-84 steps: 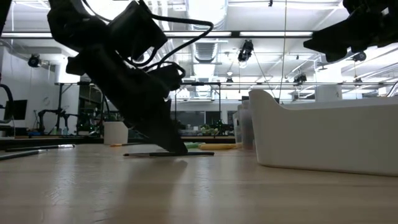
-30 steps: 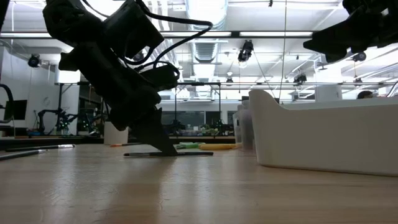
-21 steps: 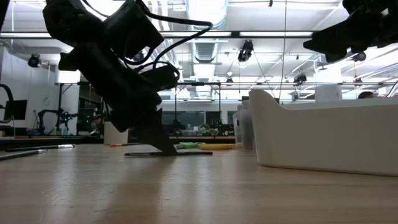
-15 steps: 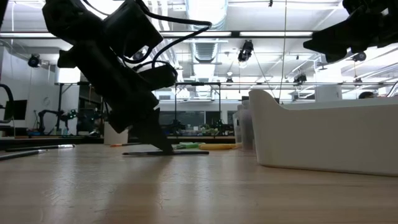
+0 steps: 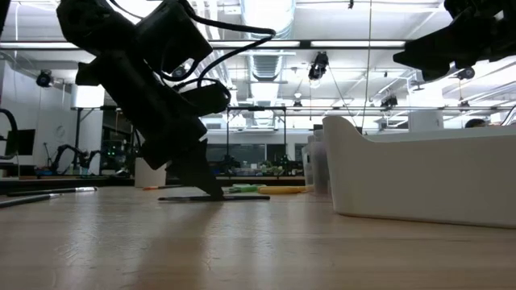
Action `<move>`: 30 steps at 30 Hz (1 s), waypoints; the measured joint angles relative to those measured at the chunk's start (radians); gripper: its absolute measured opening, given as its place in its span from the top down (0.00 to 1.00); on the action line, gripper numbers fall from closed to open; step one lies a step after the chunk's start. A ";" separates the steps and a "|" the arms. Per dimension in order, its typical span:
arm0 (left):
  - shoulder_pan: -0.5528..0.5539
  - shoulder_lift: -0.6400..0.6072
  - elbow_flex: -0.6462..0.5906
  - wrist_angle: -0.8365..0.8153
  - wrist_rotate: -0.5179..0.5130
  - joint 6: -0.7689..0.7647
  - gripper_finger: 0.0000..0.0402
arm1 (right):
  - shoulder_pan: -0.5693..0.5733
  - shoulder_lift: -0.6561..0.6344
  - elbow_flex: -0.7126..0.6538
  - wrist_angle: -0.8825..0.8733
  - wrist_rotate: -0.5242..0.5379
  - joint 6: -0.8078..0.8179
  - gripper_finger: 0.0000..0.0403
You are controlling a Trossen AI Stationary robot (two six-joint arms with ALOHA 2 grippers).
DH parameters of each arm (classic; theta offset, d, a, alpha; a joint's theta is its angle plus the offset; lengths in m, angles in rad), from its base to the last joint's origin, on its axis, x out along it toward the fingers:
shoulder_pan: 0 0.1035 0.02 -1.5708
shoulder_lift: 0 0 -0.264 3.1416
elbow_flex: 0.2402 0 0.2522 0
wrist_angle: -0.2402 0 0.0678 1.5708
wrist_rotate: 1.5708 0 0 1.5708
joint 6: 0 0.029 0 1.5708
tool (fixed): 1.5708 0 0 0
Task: Pick & Place Paint Supplies
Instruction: Put the black paintbrush into the white bin
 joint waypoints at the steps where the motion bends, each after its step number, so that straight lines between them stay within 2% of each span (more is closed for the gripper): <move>1: 0.000 -0.002 0.006 -0.011 0.001 0.000 1.00 | 0.000 0.000 0.000 0.000 0.000 0.001 0.52; 8: -0.001 -0.012 0.053 -0.090 0.003 0.006 1.00 | 0.000 0.000 0.000 0.000 0.000 -0.001 0.52; 19: -0.001 -0.031 0.058 -0.084 0.000 0.008 1.00 | 0.000 0.000 0.000 0.000 0.000 -0.001 0.52; 30: -0.002 -0.126 0.152 -0.085 -0.001 0.118 1.00 | 0.000 0.000 0.000 0.000 0.000 0.002 0.52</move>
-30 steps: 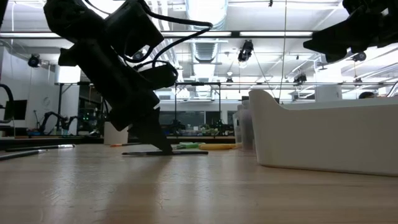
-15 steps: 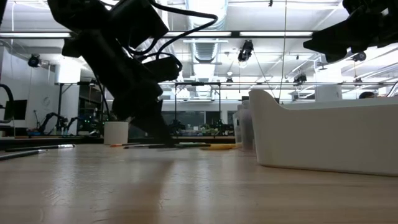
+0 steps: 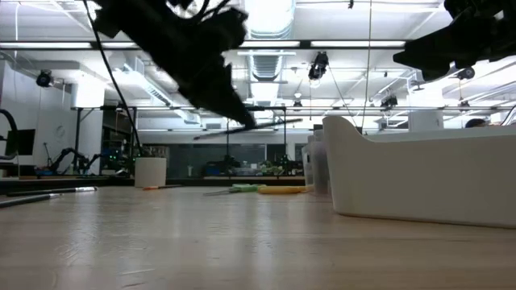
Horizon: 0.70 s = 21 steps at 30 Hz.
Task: Pick & Place Paint Supplies
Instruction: Put the black paintbrush into the white bin
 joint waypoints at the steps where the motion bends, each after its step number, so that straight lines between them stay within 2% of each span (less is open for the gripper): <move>1: -0.003 0.000 0.013 0.000 0.001 0.020 1.00 | 0.000 0.000 0.000 0.000 0.000 0.000 0.52; 10: -0.033 0.044 0.149 0.004 0.008 0.197 1.00 | 0.000 0.000 0.000 0.000 0.000 0.000 0.52; 13: -0.036 0.077 0.190 0.034 0.039 0.271 1.00 | 0.000 0.000 0.000 0.000 0.000 -0.003 0.52; 21: -0.037 0.207 0.313 0.066 0.095 0.299 1.00 | 0.000 0.002 0.000 0.000 0.000 0.000 0.52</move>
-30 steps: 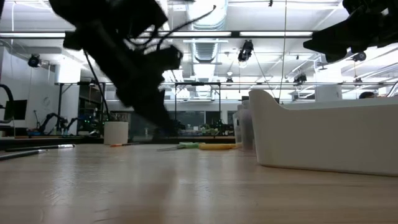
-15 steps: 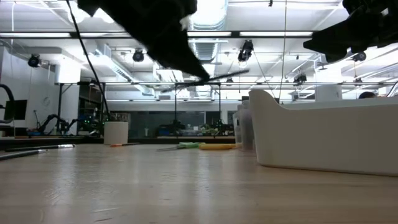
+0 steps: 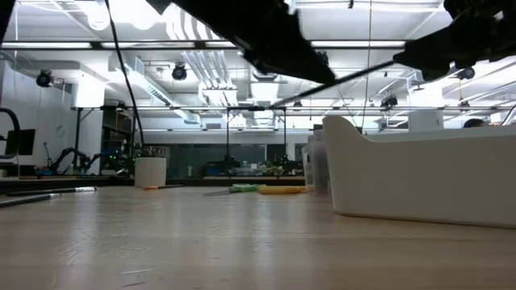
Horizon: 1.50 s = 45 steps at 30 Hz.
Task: Pick & Place Paint Supplies
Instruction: Put the black paintbrush into the white bin
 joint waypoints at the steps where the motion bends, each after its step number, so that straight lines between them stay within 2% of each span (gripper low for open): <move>1: 0.000 0.022 0.021 0.002 0.008 0.001 1.00 | 0.000 0.000 0.000 0.000 0.000 -0.002 0.52; 6: 0.000 0.118 0.126 -0.022 0.036 0.013 1.00 | 0.000 0.006 0.000 0.000 -0.001 -0.003 0.52; 12: 0.001 0.215 0.279 -0.158 0.056 0.013 1.00 | 0.000 0.013 0.000 0.001 0.000 -0.003 0.52; 18: 0.002 0.263 0.374 -0.195 0.085 0.105 1.00 | 0.000 0.016 0.000 0.000 -0.001 -0.002 0.52; 24: 0.001 0.273 0.385 -0.181 0.123 0.124 1.00 | 0.000 0.017 0.000 0.000 0.000 0.000 0.52; 32: -0.001 0.277 0.384 -0.109 0.202 0.231 1.00 | 0.000 0.018 0.000 0.000 0.000 -0.003 0.52; 37: -0.001 0.282 0.383 -0.106 0.222 0.222 1.00 | 0.000 0.018 0.000 0.000 0.000 -0.003 0.52; 45: 0.013 0.388 0.410 -0.103 0.235 0.179 1.00 | 0.000 0.019 0.000 0.000 0.000 0.000 0.52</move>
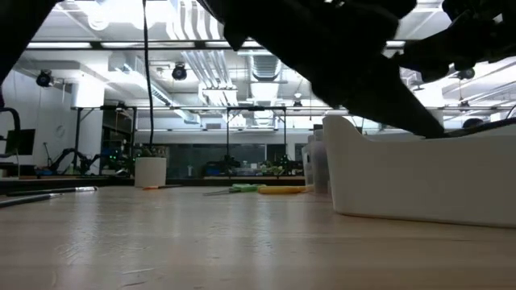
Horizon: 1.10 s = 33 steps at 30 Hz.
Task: Pick & Place Paint Supplies
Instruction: Put the black paintbrush into the white bin
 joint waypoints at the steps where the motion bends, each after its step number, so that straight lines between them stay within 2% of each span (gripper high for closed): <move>1: 0.003 0.006 0.007 0.006 0.004 -0.009 1.00 | 0.000 0.000 0.000 0.000 0.000 -0.001 0.52; 11: 0.026 0.007 0.007 -0.007 0.008 -0.102 0.98 | 0.000 0.005 0.000 0.000 0.000 0.000 0.52; 14: 0.025 0.006 0.007 -0.007 0.007 -0.100 0.91 | 0.000 0.004 0.000 0.000 0.000 -0.002 0.52; 24: 0.025 0.004 0.006 -0.008 0.012 -0.099 0.52 | 0.000 0.005 0.000 0.000 0.000 -0.001 0.52; 28: 0.025 -0.003 0.006 -0.021 0.011 -0.105 0.45 | 0.000 0.005 0.000 0.000 0.000 -0.002 0.52; 33: 0.028 -0.055 0.033 -0.139 -0.026 -0.191 0.45 | 0.000 0.005 0.000 0.000 0.000 -0.002 0.52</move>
